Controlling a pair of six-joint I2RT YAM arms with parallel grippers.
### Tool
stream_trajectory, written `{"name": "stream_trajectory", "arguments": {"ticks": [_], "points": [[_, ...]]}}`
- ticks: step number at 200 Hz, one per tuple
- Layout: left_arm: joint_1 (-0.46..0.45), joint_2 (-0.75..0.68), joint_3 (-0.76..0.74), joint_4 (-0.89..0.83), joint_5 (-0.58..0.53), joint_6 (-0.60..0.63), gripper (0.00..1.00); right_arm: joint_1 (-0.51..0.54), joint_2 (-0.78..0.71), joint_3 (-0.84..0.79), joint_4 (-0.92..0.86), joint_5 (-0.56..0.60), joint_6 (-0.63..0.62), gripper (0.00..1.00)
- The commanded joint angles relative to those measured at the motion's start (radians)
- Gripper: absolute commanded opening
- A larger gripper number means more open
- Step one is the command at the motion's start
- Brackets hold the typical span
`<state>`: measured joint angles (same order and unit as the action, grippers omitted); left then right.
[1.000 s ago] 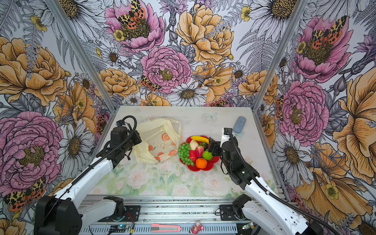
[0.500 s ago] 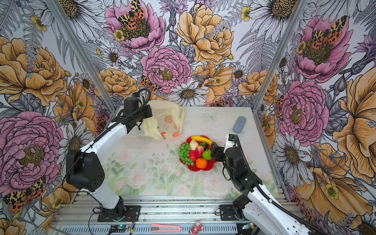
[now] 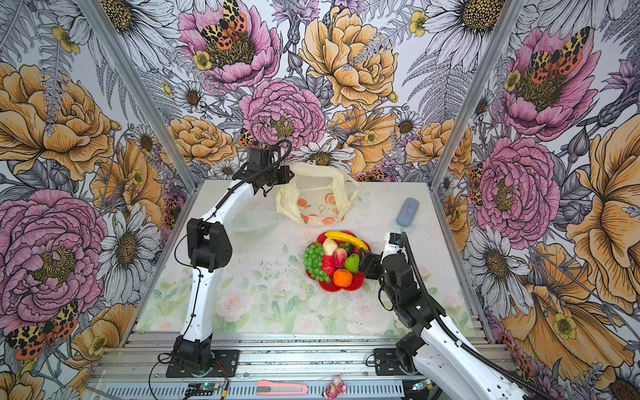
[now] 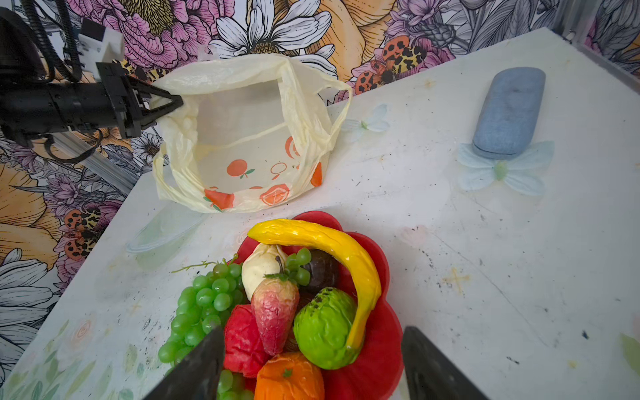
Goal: Take the fake fruits out of the plastic bag
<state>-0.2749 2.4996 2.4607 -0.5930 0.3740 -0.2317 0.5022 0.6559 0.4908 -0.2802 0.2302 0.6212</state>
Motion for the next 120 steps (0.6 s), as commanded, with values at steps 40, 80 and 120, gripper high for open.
{"name": "stream_trajectory", "arguments": {"ticks": [40,80,120], "points": [[-0.032,0.177,0.323,-0.145,-0.196,0.033,0.18,-0.024,0.106,0.04,-0.006,-0.113,0.006,0.82],[-0.046,0.138,0.306,-0.102,-0.244,0.002,0.52,-0.039,0.16,0.074,-0.007,-0.134,-0.02,0.84],[-0.03,-0.044,0.139,-0.108,-0.289,-0.093,0.98,-0.187,0.243,0.154,-0.046,-0.383,-0.094,0.89]]}}
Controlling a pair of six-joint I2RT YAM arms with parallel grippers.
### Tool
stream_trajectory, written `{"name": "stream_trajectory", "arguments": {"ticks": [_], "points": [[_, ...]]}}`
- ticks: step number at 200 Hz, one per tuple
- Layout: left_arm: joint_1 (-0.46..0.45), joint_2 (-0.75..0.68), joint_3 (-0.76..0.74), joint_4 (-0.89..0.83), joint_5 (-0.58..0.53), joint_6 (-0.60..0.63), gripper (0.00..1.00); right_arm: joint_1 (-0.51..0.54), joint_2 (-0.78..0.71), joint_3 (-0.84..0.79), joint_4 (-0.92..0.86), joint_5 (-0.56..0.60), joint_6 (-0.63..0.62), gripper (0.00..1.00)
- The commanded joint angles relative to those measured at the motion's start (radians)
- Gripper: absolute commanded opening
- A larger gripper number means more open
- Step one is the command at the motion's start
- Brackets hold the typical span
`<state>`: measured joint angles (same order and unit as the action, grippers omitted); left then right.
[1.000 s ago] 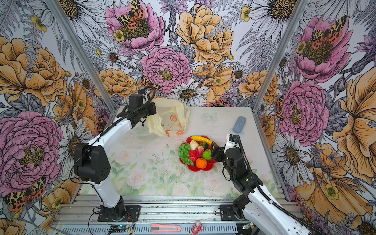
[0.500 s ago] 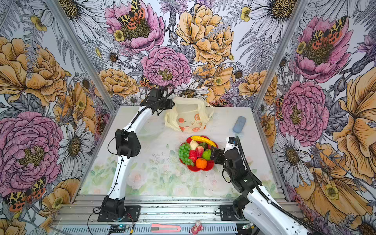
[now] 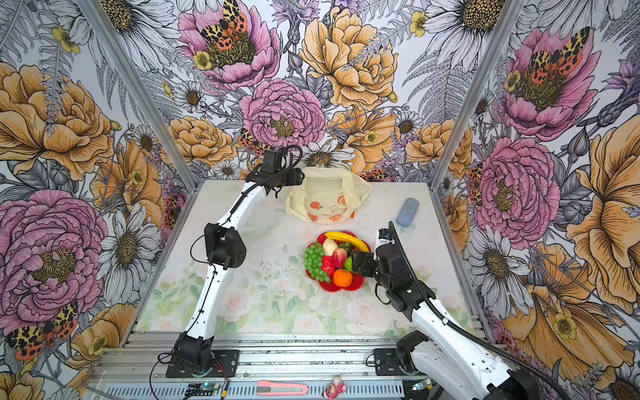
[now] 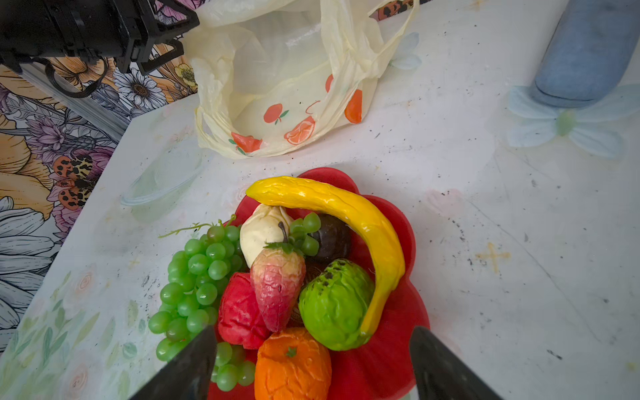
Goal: Take the fake fruits out of the plastic bag
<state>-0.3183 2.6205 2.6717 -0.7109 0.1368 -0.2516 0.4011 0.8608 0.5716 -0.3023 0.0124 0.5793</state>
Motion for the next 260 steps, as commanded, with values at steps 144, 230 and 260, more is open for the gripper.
{"name": "stream_trajectory", "arguments": {"ticks": [144,230,260], "points": [[-0.018,-1.286,-1.784,0.602,-0.217,-0.201,0.99,-0.475,0.381,0.128,0.025,-0.428,0.001,0.98],[-0.112,-1.576,-2.231,0.787,-0.338,-0.087,0.99,-0.359,0.576,0.126,0.142,-0.502,0.022,1.0],[-0.114,-1.547,-2.247,0.847,-0.338,-0.074,0.99,-0.33,0.585,0.125,0.158,-0.497,0.049,1.0]]}}
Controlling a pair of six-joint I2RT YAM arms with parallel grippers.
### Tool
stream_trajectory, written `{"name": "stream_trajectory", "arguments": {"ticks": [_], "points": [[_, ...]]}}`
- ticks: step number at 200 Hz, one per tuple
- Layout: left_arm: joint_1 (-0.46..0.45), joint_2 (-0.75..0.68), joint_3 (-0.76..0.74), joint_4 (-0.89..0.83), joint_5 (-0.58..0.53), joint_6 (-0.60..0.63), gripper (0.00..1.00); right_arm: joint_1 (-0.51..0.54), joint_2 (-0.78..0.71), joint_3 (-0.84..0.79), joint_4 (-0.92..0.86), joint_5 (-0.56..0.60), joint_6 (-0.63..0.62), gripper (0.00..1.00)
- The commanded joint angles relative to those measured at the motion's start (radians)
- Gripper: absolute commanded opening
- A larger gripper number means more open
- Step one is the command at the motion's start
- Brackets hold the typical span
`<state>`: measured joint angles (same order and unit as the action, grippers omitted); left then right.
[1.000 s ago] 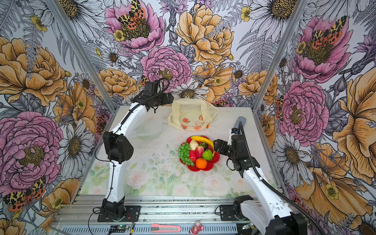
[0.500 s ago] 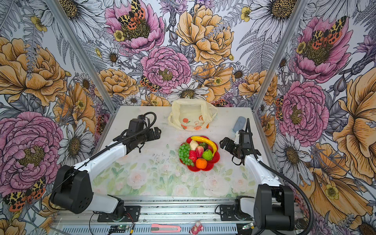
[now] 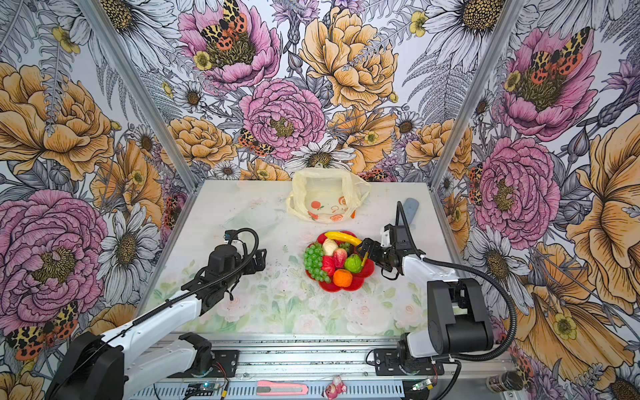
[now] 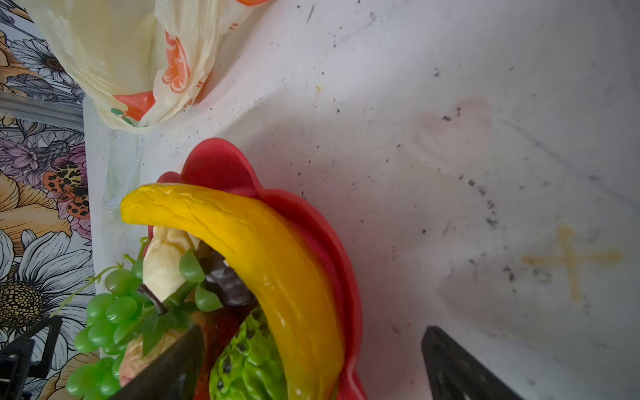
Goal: Take the fake fruits out of the plastic bag
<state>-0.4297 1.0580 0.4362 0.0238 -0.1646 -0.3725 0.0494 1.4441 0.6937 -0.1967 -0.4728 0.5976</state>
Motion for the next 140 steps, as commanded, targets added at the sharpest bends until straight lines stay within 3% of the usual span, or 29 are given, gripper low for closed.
{"name": "stream_trajectory", "arguments": {"ticks": [1,36,81,140], "points": [[-0.002,0.016,-0.012,0.113,-0.037,0.047,0.99,0.022,0.001,0.003,0.053,-0.012,0.031,1.0],[-0.004,0.031,0.004,0.094,-0.036,0.046,0.99,0.056,-0.01,-0.013,0.07,0.0,0.067,0.99],[0.008,-0.14,-0.06,0.077,-0.14,0.042,0.99,0.111,-0.014,-0.017,0.101,0.019,0.109,1.0],[0.031,-0.281,-0.109,0.08,-0.117,0.038,0.99,0.202,0.004,-0.011,0.172,0.071,0.181,0.99]]}}
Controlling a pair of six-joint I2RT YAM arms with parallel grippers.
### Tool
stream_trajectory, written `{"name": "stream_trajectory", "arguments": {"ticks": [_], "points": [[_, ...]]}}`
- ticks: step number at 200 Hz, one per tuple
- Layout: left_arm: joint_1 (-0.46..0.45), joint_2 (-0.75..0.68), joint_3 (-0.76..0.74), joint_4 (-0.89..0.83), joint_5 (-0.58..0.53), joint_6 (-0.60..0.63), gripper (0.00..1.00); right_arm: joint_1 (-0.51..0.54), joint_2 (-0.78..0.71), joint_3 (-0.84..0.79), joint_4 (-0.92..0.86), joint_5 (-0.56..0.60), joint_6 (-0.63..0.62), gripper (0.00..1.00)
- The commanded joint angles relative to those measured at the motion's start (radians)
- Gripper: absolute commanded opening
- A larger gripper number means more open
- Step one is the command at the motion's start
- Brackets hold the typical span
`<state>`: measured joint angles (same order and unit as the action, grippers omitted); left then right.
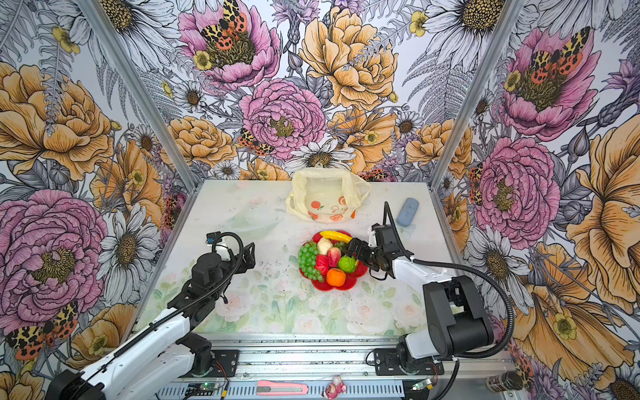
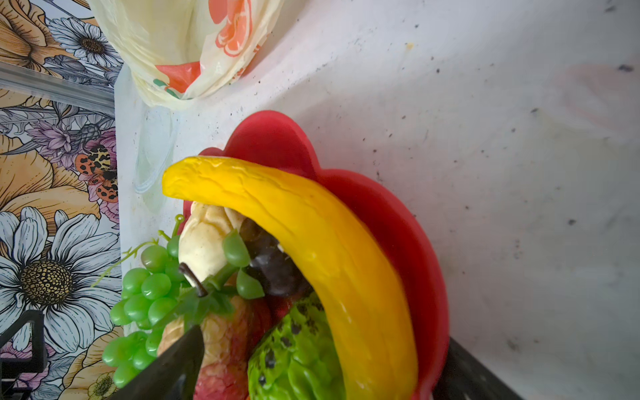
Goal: Take the fake fruits out of the plastic bag
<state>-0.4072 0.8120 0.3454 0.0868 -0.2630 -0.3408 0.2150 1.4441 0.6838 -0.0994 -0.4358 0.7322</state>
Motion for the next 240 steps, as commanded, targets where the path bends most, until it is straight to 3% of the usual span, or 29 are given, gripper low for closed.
{"name": "stream_trajectory", "arguments": {"ticks": [1,133,201,240], "points": [[0.008,-0.035,-0.018,0.017,-0.019,0.005,0.99,0.038,0.004,-0.001,0.076,0.035,0.047,0.99],[0.01,0.009,0.015,-0.03,-0.041,0.0,0.99,0.246,0.197,0.148,0.185,0.093,0.134,1.0],[0.01,0.039,0.027,-0.038,-0.044,0.005,0.99,0.273,0.225,0.178,0.177,0.121,0.132,0.99],[0.01,0.044,0.028,-0.037,-0.048,0.005,0.99,0.265,0.169,0.165,0.1,0.207,0.074,0.99]]}}
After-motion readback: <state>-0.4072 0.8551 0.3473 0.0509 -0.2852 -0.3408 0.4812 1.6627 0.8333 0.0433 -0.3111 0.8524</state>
